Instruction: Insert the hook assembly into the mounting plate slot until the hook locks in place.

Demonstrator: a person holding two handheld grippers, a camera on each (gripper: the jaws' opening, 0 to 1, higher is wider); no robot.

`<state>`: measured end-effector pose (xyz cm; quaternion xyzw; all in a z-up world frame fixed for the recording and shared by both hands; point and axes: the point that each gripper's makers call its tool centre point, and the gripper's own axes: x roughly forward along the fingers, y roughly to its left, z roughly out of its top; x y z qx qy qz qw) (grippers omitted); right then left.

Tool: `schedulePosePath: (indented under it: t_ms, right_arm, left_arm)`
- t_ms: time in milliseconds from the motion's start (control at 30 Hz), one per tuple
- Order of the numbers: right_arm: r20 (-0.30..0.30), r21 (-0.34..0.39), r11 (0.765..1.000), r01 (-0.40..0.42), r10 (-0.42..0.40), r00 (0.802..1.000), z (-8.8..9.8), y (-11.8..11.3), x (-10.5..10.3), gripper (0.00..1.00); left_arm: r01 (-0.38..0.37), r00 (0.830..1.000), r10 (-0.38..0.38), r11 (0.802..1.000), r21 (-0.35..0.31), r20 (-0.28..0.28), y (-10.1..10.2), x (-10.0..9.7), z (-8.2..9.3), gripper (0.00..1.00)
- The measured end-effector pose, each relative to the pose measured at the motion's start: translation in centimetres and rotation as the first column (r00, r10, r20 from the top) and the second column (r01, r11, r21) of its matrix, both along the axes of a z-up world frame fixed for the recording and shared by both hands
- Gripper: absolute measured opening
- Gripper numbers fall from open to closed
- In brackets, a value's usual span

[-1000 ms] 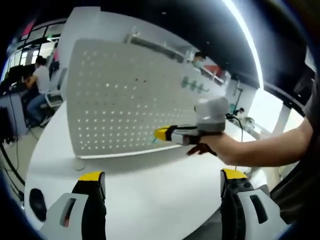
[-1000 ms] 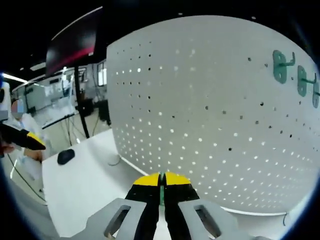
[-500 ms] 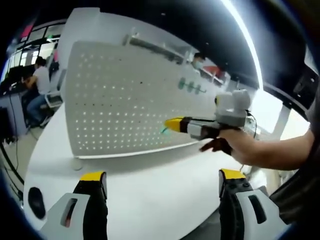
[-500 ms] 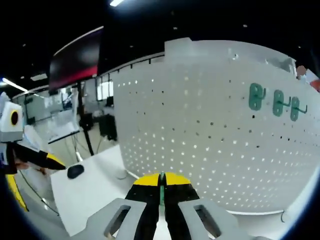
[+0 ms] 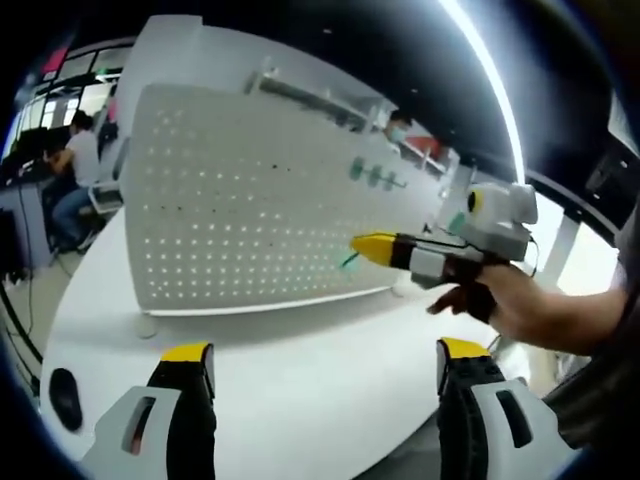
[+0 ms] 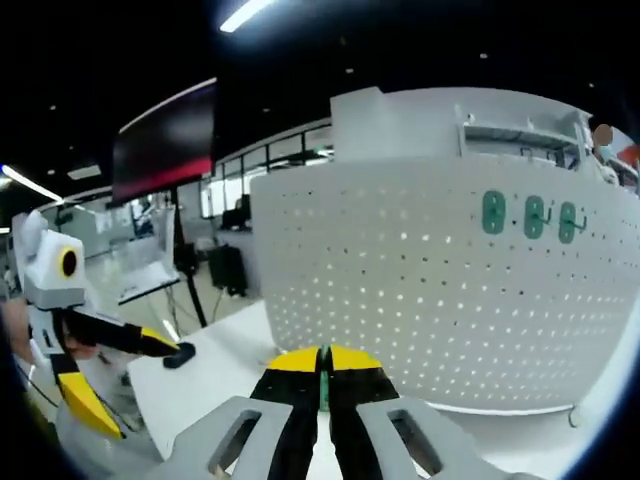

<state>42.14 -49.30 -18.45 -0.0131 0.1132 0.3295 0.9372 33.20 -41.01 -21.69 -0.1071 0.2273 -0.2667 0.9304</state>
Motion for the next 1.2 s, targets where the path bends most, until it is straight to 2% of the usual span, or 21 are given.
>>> schedulePosePath:
  t_ms: [300, 400, 467, 533, 867, 1067, 1200]
  right_arm:
    - [0.018, 0.024, 0.999, -0.022, 0.021, 1.0, 1.1, 0.2, -2.9, 0.0]
    - [0.029, -0.001, 0.999, -0.045, 0.045, 0.999, 0.9, 0.6, -3.7, 0.0]
    - [0.023, 0.021, 0.998, -0.052, 0.051, 0.998, 0.9, 0.6, -4.2, 0.0]
    - [0.034, 0.003, 0.998, -0.057, 0.056, 0.998, 0.9, 0.8, -4.7, 0.0]
    - [0.02, 0.064, 0.994, -0.085, 0.084, 0.996, 1.4, 2.1, -7.5, 0.0]
    - [0.027, 0.079, 0.991, -0.109, 0.108, 0.994, 1.8, 2.9, -8.5, 0.0]
    - [0.03, 0.097, 0.987, -0.126, 0.124, 0.992, 2.2, 3.3, -9.0, 0.0]
  left_arm:
    - [0.008, 1.0, -0.008, 1.0, 0.002, 0.003, -0.7, -0.3, 0.1, 0.93]
    - [0.005, 1.0, -0.005, 1.0, 0.006, 0.004, -0.8, -0.2, 0.1, 0.93]
    - [0.009, 1.0, -0.009, 1.0, 0.006, 0.002, -0.9, -0.2, 0.1, 0.93]
    - [0.015, 1.0, -0.015, 1.0, 0.012, 0.001, -1.1, -0.2, 0.0, 0.93]
    - [0.027, 1.0, -0.027, 1.0, 0.016, -0.008, -1.9, -0.3, -0.2, 0.92]
    - [0.034, 0.999, -0.034, 0.999, -0.002, -0.016, -2.2, -0.2, -0.1, 0.86]
    - [0.037, 0.999, -0.039, 0.997, -0.061, -0.025, -2.5, -0.3, 0.3, 0.82]
